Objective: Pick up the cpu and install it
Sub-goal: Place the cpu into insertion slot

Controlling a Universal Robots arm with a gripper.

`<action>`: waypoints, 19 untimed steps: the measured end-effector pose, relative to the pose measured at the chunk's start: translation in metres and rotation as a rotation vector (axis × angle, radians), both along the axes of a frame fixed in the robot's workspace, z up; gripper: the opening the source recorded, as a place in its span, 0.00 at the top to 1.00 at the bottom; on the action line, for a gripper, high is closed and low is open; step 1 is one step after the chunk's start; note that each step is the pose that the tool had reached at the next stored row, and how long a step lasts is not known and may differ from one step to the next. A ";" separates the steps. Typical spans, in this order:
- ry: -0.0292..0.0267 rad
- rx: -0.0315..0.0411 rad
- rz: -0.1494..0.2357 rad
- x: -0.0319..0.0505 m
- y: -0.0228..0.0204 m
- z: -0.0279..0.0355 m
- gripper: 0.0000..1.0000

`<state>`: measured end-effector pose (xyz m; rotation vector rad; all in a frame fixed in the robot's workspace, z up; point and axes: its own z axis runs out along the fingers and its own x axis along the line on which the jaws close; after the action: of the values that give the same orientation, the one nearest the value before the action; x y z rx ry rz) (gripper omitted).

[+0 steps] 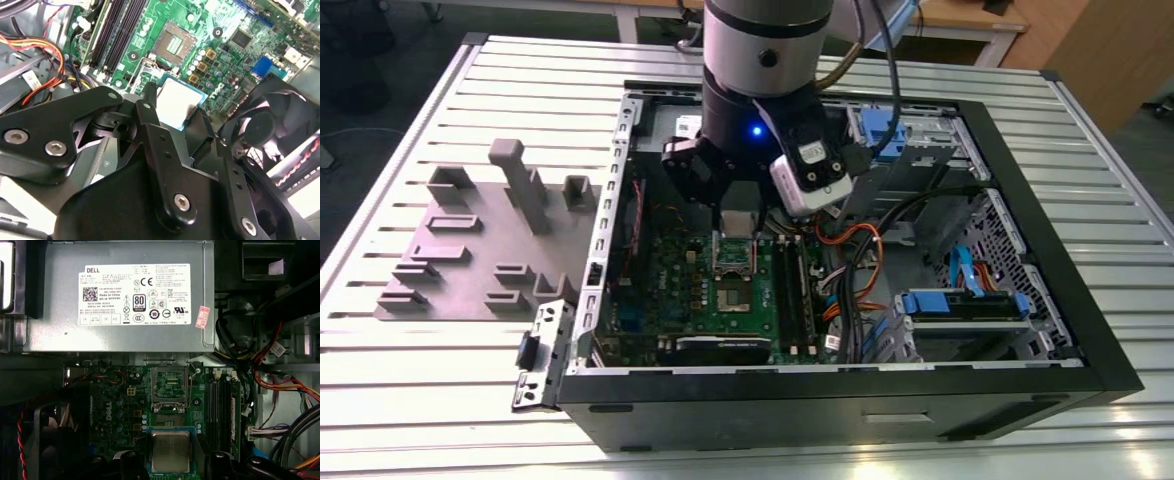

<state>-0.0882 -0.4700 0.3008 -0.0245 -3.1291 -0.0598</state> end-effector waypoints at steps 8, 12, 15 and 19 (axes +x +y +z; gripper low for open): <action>-0.0001 -0.0058 0.010 0.0018 -0.0006 -0.0140 0.53; 0.0000 -0.0061 0.013 0.0036 -0.0014 -0.0210 0.53; 0.0001 -0.0063 0.013 0.0036 -0.0046 -0.0258 0.53; 0.0000 -0.0061 0.013 0.0036 -0.0055 -0.0281 0.53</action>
<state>-0.0846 -0.4755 0.2726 -0.0040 -3.1292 -0.0501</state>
